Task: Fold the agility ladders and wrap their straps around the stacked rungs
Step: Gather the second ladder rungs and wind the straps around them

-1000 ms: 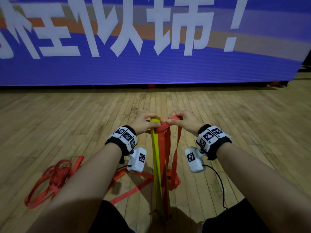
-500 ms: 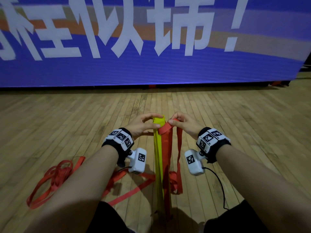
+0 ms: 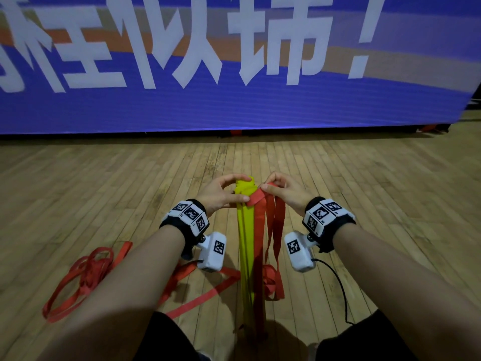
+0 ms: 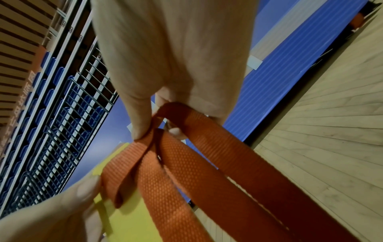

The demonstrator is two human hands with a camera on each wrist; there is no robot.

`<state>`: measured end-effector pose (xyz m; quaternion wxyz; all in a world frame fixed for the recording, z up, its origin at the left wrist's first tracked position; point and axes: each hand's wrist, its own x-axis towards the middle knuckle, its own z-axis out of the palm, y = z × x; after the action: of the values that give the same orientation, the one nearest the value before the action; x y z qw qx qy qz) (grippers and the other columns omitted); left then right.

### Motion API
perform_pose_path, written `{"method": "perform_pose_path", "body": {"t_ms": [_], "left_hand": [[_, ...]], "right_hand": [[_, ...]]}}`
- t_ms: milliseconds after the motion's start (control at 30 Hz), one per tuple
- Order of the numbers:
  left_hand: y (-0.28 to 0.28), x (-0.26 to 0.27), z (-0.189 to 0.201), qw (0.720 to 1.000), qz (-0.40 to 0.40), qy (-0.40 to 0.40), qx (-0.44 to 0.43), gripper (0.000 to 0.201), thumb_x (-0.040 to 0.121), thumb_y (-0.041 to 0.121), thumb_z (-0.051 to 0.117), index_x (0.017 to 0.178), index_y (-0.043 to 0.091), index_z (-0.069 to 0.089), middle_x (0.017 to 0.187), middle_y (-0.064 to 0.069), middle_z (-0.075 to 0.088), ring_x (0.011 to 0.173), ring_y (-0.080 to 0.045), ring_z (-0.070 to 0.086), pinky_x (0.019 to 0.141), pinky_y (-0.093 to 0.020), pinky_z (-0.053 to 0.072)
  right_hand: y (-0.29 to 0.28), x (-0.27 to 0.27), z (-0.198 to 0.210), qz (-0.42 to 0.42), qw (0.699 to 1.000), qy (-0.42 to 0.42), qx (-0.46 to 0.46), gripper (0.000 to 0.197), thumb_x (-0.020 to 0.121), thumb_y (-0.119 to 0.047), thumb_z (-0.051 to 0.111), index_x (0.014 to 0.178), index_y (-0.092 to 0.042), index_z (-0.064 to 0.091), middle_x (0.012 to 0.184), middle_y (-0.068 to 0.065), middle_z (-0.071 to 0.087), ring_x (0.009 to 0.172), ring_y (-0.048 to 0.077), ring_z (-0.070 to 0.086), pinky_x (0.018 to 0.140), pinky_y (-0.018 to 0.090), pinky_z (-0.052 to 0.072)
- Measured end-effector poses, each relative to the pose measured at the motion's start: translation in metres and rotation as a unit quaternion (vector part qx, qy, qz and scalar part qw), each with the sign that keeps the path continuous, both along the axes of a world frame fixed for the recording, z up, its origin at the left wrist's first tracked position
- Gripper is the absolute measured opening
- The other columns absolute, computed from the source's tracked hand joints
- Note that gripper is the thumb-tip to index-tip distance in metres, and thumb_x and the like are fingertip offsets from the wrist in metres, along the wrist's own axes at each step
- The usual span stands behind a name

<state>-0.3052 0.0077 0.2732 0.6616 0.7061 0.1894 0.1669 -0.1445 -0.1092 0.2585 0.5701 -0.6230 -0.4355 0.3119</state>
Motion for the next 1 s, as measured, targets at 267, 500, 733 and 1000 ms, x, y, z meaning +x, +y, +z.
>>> {"method": "perform_pose_path", "body": {"t_ms": [267,500,733,1000], "left_hand": [[-0.004,0.002,0.0,1.0,0.003,-0.003,0.015,0.039,0.079,-0.009,0.068,0.107,0.016,0.061,0.111,-0.001,0.059,0.091,-0.012,0.064,0.07,-0.026,0.058],[-0.003,0.001,0.001,1.0,0.008,0.004,0.025,0.039,0.079,-0.008,0.068,0.108,0.016,0.061,0.112,0.002,0.059,0.09,-0.01,0.064,0.07,-0.026,0.059],[-0.001,0.001,0.0,0.999,0.017,0.005,0.028,0.039,0.079,-0.01,0.067,0.1,0.022,0.062,0.111,-0.002,0.058,0.085,-0.009,0.065,0.067,-0.024,0.058],[-0.001,0.003,-0.001,0.999,0.029,0.011,0.044,0.039,0.079,-0.009,0.068,0.098,0.025,0.063,0.127,-0.008,0.054,0.092,-0.014,0.063,0.071,-0.028,0.059]], "right_hand": [[-0.007,-0.003,0.007,0.021,0.999,0.018,-0.043,0.017,0.097,-0.012,0.05,0.081,-0.015,0.045,0.066,0.005,0.055,0.042,0.009,0.05,0.042,0.02,0.036],[-0.012,-0.004,0.014,0.05,0.994,0.061,-0.081,0.017,0.097,-0.011,0.048,0.081,-0.016,0.044,0.064,0.007,0.056,0.043,0.012,0.056,0.044,0.023,0.039],[-0.017,0.009,0.016,0.07,0.991,-0.051,-0.101,0.011,0.091,-0.007,0.059,0.081,-0.011,0.056,0.071,0.008,0.059,0.052,0.005,0.058,0.054,0.014,0.047],[-0.018,0.016,0.019,0.11,0.985,0.009,-0.136,0.016,0.094,0.001,0.048,0.1,-0.006,0.061,0.086,0.008,0.065,0.073,0.012,0.063,0.067,0.017,0.052]]}}
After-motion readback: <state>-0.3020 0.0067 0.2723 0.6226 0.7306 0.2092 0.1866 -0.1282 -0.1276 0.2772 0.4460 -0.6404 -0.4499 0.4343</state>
